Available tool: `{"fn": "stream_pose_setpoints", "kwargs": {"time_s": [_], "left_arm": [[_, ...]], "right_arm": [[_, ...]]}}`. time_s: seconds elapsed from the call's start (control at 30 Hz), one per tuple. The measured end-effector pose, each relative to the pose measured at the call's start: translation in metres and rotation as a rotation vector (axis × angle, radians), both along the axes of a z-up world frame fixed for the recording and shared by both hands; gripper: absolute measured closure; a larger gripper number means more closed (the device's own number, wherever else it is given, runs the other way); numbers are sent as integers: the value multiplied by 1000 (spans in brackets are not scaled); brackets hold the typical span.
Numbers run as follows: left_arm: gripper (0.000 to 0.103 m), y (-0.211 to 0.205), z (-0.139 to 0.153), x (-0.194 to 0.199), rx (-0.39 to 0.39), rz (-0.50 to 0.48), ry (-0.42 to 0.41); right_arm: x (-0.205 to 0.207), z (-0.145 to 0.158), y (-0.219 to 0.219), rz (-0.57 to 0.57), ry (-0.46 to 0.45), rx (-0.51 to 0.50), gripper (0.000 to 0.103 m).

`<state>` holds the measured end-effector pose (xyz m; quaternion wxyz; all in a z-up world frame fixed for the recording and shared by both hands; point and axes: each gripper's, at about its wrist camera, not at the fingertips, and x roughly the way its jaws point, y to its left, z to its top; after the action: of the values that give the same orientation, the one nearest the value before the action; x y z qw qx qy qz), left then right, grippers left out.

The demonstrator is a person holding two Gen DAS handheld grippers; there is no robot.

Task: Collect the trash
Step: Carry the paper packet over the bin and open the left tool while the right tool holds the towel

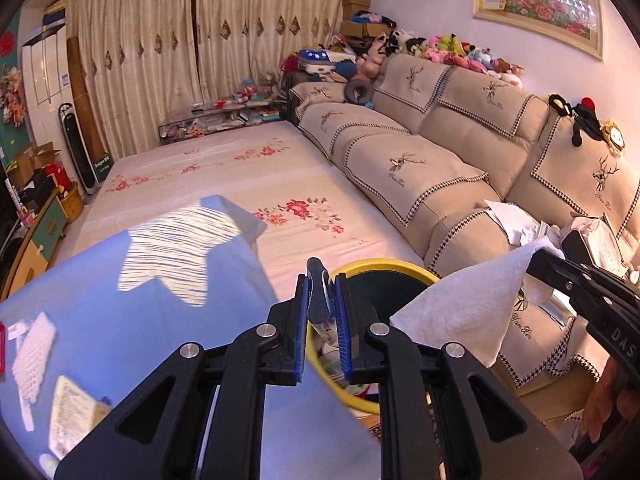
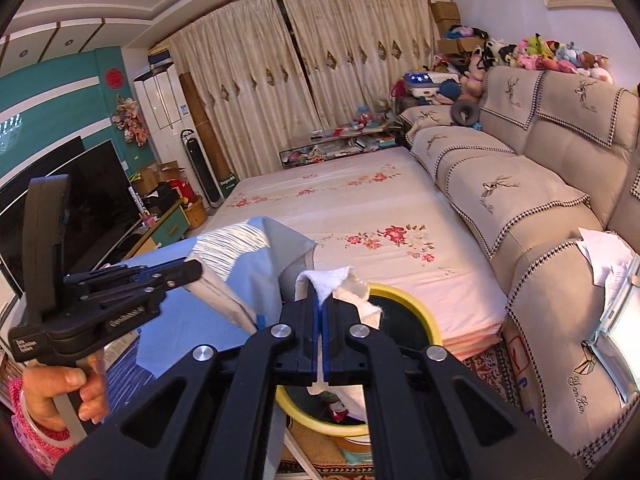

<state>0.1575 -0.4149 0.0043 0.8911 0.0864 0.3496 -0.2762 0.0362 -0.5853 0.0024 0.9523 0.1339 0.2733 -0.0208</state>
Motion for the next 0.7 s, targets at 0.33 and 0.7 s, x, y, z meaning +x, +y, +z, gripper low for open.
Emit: {"fn": "stream_pose_setpoints", "kwargs": {"time_s": [0.33, 0.7], "left_arm": [[66, -65, -58, 24, 57, 20, 82], [13, -18, -18, -14, -48, 43, 2]], "right_arm": [[8, -19, -30, -20, 29, 21, 102], [8, -17, -24, -15, 34, 17, 102]]}}
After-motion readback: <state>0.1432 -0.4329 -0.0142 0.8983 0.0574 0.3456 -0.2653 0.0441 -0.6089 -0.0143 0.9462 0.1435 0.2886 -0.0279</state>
